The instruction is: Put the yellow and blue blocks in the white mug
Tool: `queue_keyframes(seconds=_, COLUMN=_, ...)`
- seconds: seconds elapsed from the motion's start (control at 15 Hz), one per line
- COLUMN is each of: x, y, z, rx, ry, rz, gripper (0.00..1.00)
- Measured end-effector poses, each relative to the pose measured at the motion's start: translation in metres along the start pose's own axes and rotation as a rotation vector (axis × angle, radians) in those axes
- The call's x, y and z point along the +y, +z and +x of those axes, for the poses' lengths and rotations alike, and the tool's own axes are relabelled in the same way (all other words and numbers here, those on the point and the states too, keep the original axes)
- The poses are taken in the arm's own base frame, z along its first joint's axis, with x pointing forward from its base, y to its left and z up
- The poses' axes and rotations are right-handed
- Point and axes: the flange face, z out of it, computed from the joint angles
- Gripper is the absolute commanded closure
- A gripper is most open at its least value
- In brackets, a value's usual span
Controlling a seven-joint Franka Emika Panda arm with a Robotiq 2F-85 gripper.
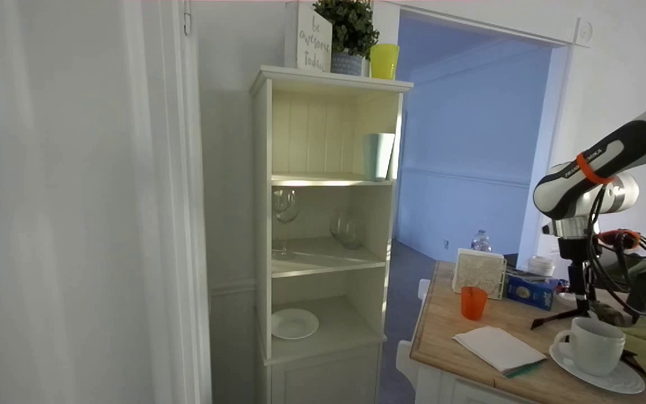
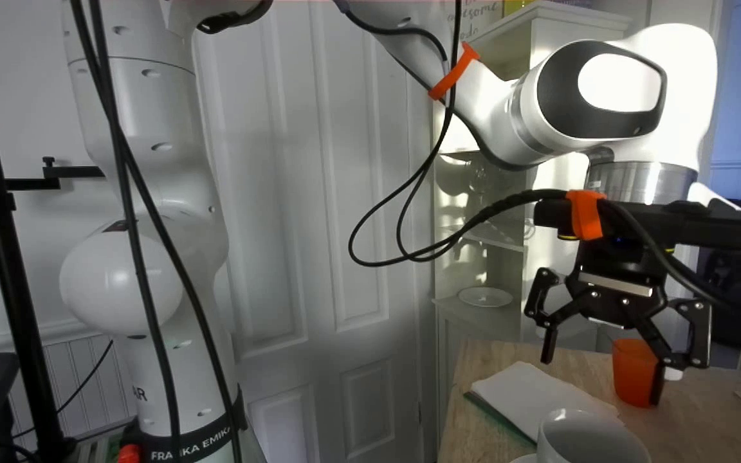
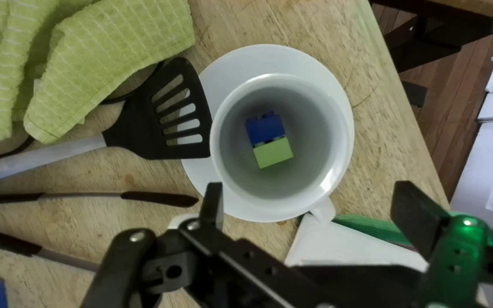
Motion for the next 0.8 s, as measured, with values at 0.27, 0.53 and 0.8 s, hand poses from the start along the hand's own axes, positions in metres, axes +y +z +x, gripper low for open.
queue_keyframes(seconds=0.27, x=-0.021, y=-0.030, z=0.001, rx=0.089, ry=-0.086, rz=0.020, gripper=0.00)
queue_keyframes(seconds=0.53, x=-0.035, y=-0.052, z=0.007, rx=0.200, ry=-0.239, rz=0.006, gripper=0.00)
queue_keyframes(seconds=0.8, x=-0.037, y=-0.055, z=0.009, rx=0.222, ry=-0.291, rz=-0.013, gripper=0.00)
